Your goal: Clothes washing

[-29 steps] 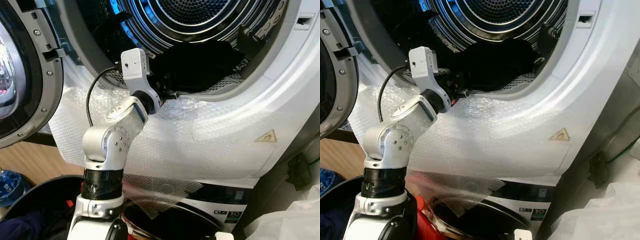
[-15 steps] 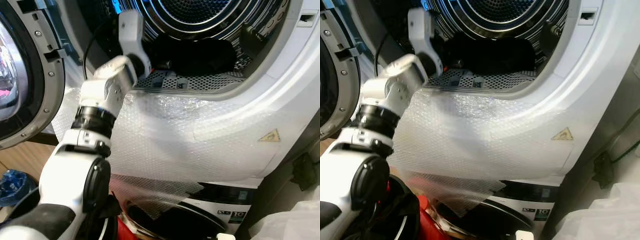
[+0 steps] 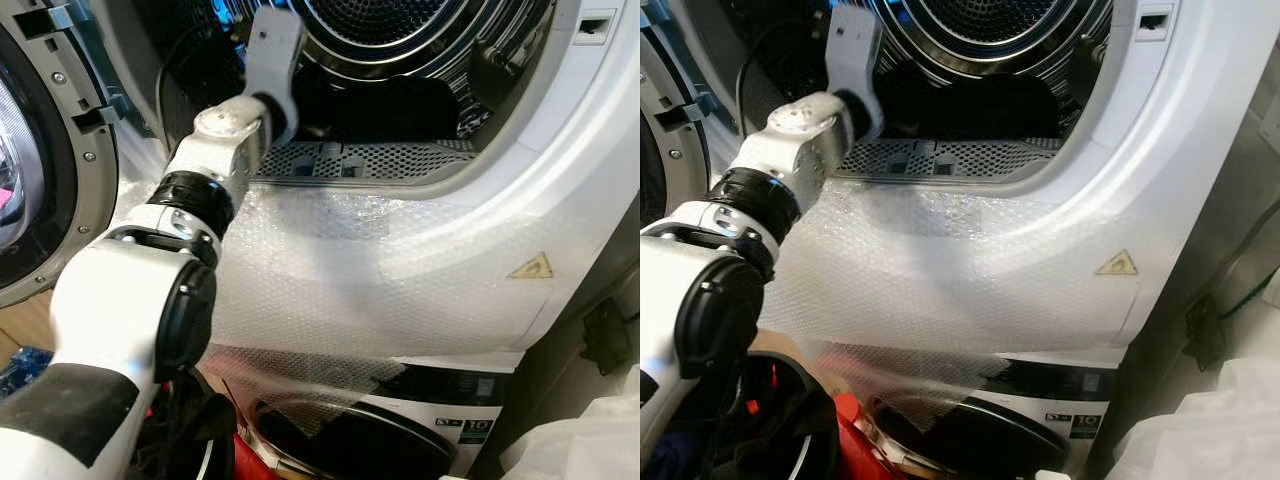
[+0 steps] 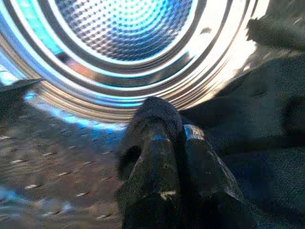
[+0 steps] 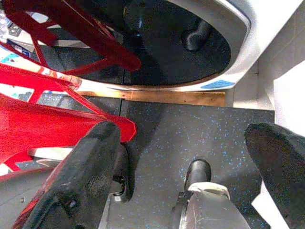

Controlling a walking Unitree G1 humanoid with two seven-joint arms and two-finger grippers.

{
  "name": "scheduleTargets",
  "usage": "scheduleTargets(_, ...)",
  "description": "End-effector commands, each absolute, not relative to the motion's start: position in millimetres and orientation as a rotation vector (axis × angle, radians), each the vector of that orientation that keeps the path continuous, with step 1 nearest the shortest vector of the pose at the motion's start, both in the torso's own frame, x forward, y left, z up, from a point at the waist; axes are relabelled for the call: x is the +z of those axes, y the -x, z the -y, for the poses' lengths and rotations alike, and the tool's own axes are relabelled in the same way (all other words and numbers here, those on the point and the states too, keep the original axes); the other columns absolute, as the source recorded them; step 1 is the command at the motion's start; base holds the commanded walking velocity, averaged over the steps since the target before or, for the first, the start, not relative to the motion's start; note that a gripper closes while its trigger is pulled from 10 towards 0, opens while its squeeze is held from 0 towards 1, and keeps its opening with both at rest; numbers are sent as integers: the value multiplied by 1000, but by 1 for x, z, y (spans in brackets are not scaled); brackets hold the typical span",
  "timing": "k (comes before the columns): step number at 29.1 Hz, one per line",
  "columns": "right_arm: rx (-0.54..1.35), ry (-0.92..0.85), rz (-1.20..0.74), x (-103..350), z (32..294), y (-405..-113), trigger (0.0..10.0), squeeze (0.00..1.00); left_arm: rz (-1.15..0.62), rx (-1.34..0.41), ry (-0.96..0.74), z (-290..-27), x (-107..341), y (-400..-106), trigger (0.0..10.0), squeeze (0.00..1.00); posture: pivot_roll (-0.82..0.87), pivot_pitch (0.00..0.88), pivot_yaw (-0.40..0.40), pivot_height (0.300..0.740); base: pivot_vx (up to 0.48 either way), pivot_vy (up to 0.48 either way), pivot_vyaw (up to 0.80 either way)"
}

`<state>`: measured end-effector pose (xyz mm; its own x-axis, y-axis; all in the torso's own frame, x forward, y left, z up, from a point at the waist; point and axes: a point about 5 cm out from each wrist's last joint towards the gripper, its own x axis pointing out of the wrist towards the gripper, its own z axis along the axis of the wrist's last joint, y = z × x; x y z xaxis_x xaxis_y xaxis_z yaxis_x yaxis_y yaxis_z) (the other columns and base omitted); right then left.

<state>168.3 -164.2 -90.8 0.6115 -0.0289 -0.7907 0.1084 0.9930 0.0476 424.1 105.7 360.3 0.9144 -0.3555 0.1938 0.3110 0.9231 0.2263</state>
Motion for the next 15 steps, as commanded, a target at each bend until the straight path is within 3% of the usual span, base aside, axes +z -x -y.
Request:
scheduleTargets(1,-84,-103,-905,-91,162,-169,10000,0,140,-277,-252,-129,339,-428,863,0,24,0,126,740,0,0,0)
scheduleTargets(2,-85,-102,-905,-90,163,-169,10000,0,105,-295,-244,-130,332,-429,6196,0,22,0,126,740,0,0,0)
scheduleTargets(3,-87,-101,-903,-90,163,-169,10000,0,84,-319,-245,-130,327,-429,10000,0,22,0,126,740,0,0,0)
scheduleTargets(7,-89,-97,-904,-91,164,-168,10000,0,78,-399,-224,-126,324,-427,10000,0,21,0,120,740,0,0,0)
scheduleTargets(8,-90,-97,-904,-91,165,-168,10000,0,140,-457,-171,-122,336,-425,10000,1000,19,0,114,740,0,0,0)
scheduleTargets(10,-90,-97,-904,-91,165,-168,10000,0,140,-457,-171,-122,336,-425,10000,1000,19,0,114,740,0,0,0)
scheduleTargets(15,-93,-91,-903,-90,168,-169,10000,0,347,-562,-72,-114,380,-416,10000,1000,33,0,91,740,0,0,0)
